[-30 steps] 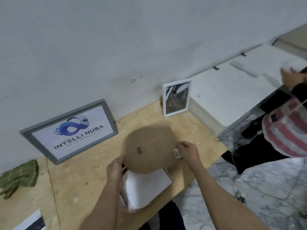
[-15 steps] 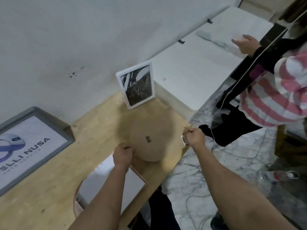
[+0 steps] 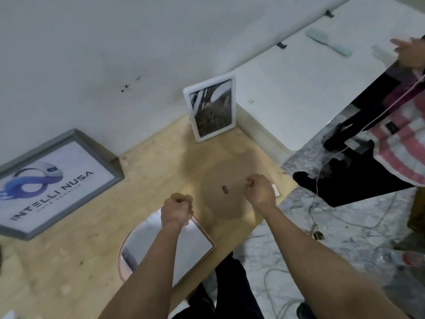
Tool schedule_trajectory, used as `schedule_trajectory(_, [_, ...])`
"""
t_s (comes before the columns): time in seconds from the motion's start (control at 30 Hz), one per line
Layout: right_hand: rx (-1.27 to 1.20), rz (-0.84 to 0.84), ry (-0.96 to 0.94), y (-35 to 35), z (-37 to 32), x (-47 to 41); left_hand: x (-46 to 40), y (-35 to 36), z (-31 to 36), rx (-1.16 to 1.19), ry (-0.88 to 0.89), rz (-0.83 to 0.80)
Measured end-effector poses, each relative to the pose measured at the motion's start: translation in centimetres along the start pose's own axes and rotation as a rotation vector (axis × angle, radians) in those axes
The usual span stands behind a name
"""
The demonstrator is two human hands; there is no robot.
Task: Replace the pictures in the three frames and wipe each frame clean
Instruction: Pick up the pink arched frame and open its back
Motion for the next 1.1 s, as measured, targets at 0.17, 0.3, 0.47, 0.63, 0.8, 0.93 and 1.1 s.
schedule_trajectory(0.17, [0.058,-0.312,-0.182,7.2,-4.9,5.1,1.6,-6.2,-6.7,-0.178,-0.088,0.167])
schedule_trajectory(0.3, [0.151,-0.363,-0.202,11.0,-6.4,9.1,5.0,-9.6,-10.3,-0.419,-0.185,0.302])
schedule_trajectory(0.47, [0.332,-0.328,-0.278,13.0,-6.7,11.9,7.1,-10.3,-12.5,-0.45,-0.237,0.272])
schedule_trajectory(0.63, [0.303,-0.284,-0.171,13.8,-7.4,12.9,7.9,-9.9,-12.7,-0.378,-0.242,0.289])
schedule_trajectory(0.8, [0.148,-0.312,-0.027,14.4,-6.8,12.8,8.5,-9.4,-13.9,-0.417,-0.227,0.33])
schedule_trajectory(0.93, [-0.064,-0.33,0.042,13.2,-6.3,12.4,8.0,-9.6,-15.8,-0.147,-0.257,0.36])
schedule_trajectory(1.1, [-0.238,-0.39,0.139,11.5,-5.6,11.8,6.9,-10.2,-16.9,0.232,-0.24,0.36])
Point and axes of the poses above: each hand's wrist, its own x-axis away from the middle knuckle, its own y-axis out of the palm, z = x × y, the point moved 3 cm from there along -x, towards the middle knuckle, and after that the axes turned 6 degrees about -x, right-handed, at the moved point
